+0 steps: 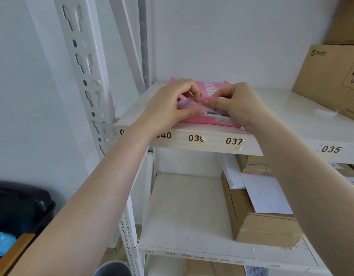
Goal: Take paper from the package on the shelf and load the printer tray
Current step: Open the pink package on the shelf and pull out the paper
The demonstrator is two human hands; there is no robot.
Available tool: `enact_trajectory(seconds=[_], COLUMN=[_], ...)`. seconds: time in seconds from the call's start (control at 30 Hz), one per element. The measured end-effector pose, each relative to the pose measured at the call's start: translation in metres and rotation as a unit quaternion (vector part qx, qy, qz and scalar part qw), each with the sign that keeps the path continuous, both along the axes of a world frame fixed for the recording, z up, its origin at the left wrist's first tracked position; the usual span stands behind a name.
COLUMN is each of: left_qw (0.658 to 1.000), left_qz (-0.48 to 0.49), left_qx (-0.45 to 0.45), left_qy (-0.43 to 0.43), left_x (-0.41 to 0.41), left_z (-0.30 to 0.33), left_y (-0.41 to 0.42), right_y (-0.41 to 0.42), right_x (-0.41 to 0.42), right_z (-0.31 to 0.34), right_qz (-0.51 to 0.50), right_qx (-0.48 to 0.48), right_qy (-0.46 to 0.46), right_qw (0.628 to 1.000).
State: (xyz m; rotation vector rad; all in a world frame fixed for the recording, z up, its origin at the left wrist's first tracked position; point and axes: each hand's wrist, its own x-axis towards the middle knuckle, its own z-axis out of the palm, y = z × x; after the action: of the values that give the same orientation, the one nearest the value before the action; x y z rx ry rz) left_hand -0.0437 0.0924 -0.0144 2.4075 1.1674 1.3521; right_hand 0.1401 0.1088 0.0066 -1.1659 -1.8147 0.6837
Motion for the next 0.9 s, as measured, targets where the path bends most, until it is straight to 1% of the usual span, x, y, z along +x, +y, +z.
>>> enact_trajectory(seconds=[0.1, 0.2, 0.3, 0.33, 0.43, 0.5, 0.57, 0.63, 0.7, 0.73, 0.83, 0.9], left_qw=[0.997, 0.993, 0.996, 0.996, 0.994, 0.991, 0.990, 0.990, 0.992, 0.993, 0.994, 0.995], left_qz=[0.062, 0.112, 0.084, 0.074, 0.071, 0.067, 0.062, 0.060, 0.057, 0.058, 0.065, 0.059], left_qx=[0.037, 0.033, -0.019, -0.037, -0.080, -0.102, -0.114, -0.115, -0.102, -0.093, -0.073, -0.062], left_qy=[0.018, 0.011, -0.018, -0.013, 0.040, 0.052, 0.055, 0.056, 0.050, 0.047, 0.043, 0.043], left_x=[0.003, 0.003, -0.001, -0.003, -0.007, -0.007, -0.007, -0.007, -0.007, -0.007, -0.005, -0.003], left_z=[-0.002, -0.003, -0.001, -0.001, -0.003, -0.005, -0.005, -0.005, -0.006, -0.006, -0.005, -0.001], left_y=[0.005, 0.007, 0.003, 0.002, -0.002, -0.003, -0.003, -0.003, -0.005, -0.007, -0.008, -0.007], right_y=[0.002, 0.003, 0.002, 0.002, -0.003, -0.006, -0.006, -0.006, -0.006, -0.006, -0.005, -0.003], right_x=[-0.002, -0.003, -0.001, 0.000, 0.003, 0.005, 0.009, 0.016, 0.023, 0.025, 0.025, 0.022], right_z=[0.002, 0.003, 0.004, 0.004, 0.005, 0.003, -0.001, -0.008, -0.016, -0.019, -0.019, -0.016], right_qz=[-0.010, -0.013, -0.008, -0.006, 0.005, 0.007, -0.008, -0.026, -0.044, -0.053, -0.082, -0.086], right_qx=[-0.021, -0.016, -0.017, -0.016, -0.001, 0.032, 0.085, 0.117, 0.132, 0.135, 0.107, 0.080], right_qy=[-0.005, -0.016, -0.023, -0.033, -0.097, -0.155, -0.210, -0.224, -0.210, -0.189, -0.069, -0.021], right_qw=[1.000, 1.000, 1.000, 0.999, 0.995, 0.987, 0.974, 0.967, 0.968, 0.971, 0.988, 0.993])
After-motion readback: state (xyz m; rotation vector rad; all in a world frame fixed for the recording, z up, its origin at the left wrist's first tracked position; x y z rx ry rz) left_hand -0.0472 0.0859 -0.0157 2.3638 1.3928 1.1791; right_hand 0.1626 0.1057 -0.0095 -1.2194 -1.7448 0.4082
